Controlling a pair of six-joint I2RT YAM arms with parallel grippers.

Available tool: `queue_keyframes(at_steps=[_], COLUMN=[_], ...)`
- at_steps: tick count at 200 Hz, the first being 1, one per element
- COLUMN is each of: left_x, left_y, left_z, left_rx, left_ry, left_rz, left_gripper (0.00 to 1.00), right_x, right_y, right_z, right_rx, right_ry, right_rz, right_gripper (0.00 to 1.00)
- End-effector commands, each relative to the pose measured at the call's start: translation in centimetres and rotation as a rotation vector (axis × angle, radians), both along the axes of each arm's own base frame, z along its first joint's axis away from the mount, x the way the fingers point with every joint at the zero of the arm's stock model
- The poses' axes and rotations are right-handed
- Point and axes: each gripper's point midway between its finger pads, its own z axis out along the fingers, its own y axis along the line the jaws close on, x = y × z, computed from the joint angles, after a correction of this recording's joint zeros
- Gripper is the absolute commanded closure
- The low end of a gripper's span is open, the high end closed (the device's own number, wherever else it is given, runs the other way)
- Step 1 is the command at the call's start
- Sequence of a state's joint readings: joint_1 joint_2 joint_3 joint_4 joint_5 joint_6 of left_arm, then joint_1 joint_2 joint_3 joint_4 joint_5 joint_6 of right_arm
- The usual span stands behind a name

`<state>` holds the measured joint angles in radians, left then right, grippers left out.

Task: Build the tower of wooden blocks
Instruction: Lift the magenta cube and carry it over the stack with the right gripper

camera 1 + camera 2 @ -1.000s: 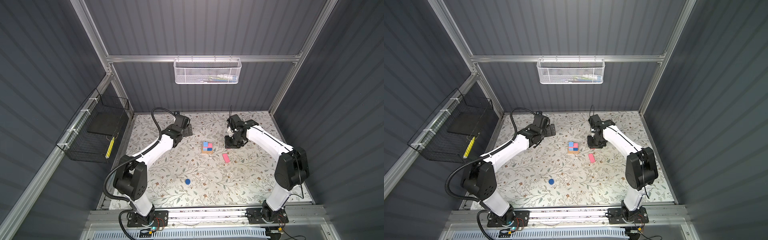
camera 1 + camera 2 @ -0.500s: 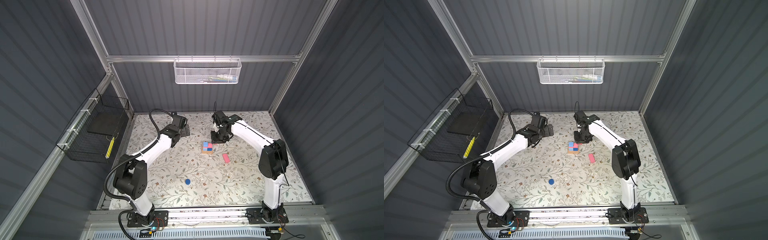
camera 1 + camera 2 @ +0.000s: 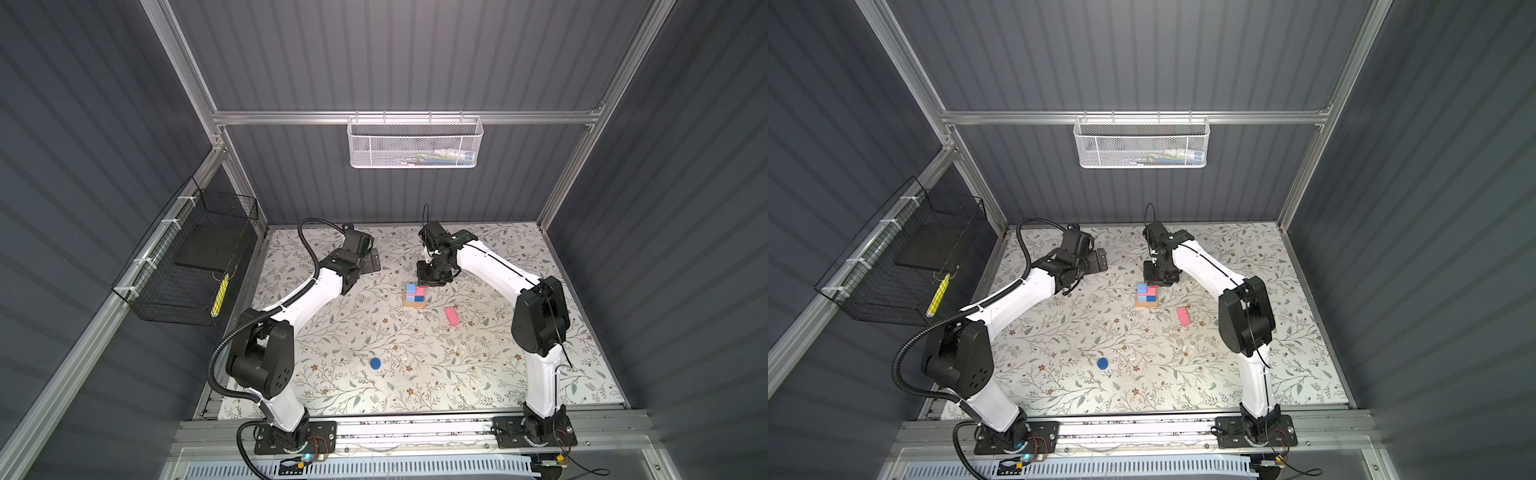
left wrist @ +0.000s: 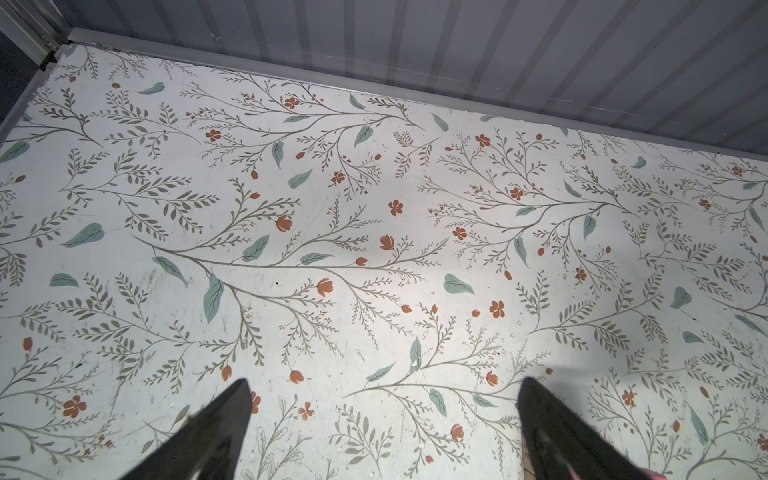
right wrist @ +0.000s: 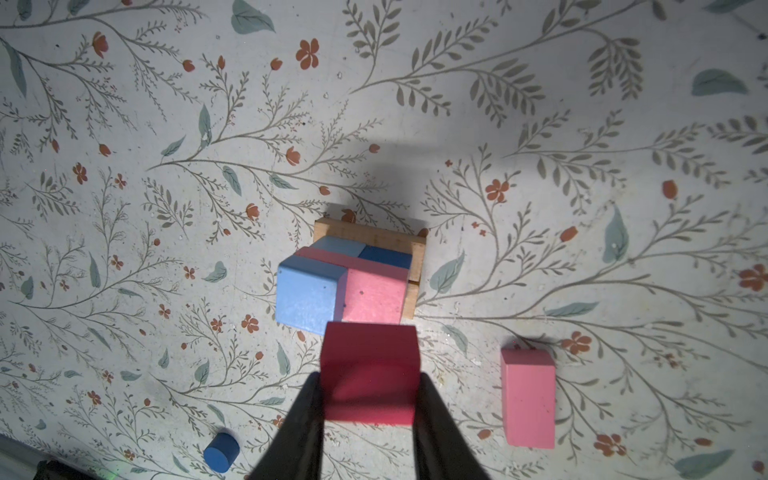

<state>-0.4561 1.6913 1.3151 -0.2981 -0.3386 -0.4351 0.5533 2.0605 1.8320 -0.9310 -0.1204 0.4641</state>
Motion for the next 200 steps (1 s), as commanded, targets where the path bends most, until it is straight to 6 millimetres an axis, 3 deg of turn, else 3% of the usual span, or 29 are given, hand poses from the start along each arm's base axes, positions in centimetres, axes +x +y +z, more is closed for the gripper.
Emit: queue_keyframes(at_steps=[1, 200], left_x=[-0.2, -0.2], left_y=[0.2, 0.6], left_z=[-0.2, -0.5], left_rx=[-0.019, -0.032], left_ry=[0.007, 0.017], left_rz=[0.006, 0.016], left_gripper=[0.0, 0.0], right_x=[0.5, 0.7], right_y=[0.6, 0.8], right_z=[-0.7, -2.1], right_rx=[0.003, -0.005], right_ry=[0.008, 0.034], right_rz=[-0.008, -0.018], right_gripper=[0.68, 0.65])
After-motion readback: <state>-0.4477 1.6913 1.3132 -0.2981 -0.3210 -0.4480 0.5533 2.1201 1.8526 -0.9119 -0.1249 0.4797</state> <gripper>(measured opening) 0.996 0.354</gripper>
